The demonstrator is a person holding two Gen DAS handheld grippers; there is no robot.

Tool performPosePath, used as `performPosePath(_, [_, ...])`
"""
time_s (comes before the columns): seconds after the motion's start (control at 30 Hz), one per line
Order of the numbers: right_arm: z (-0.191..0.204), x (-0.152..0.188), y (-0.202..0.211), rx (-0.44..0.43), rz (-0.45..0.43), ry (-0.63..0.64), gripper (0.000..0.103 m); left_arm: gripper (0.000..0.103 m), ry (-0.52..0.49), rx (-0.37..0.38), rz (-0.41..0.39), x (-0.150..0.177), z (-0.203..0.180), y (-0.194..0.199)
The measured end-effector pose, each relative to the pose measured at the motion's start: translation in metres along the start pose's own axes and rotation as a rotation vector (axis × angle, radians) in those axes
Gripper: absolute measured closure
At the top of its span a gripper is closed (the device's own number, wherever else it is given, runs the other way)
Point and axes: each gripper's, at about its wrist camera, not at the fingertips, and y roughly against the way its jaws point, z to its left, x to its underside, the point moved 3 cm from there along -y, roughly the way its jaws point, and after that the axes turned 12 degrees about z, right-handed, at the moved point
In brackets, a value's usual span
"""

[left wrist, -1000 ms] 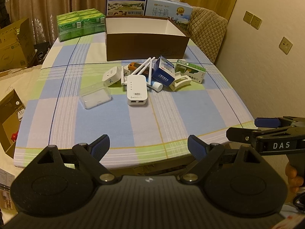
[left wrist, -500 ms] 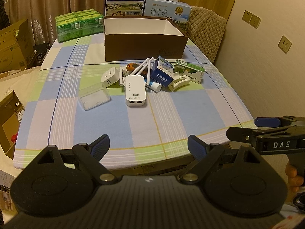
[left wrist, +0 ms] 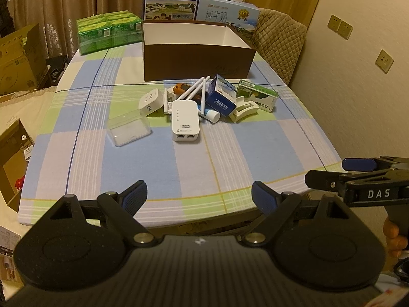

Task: Organize rigid objects

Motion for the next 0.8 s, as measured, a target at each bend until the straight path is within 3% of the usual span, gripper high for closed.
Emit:
performPosePath(0.43, [-0.008, -0.02, -0.01, -0.004, -0.026, -0.007, 0.002, 0.017, 0.031, -0.009, 0.003, -0.009, 0.025, -0.014])
performPosePath(0.8, [-0.058, -0.042, -0.029, 0.047, -0.037, -0.081, 0.002, 0.017, -0.016, -0.07, 0.003, -0.037, 0.068, -0.069])
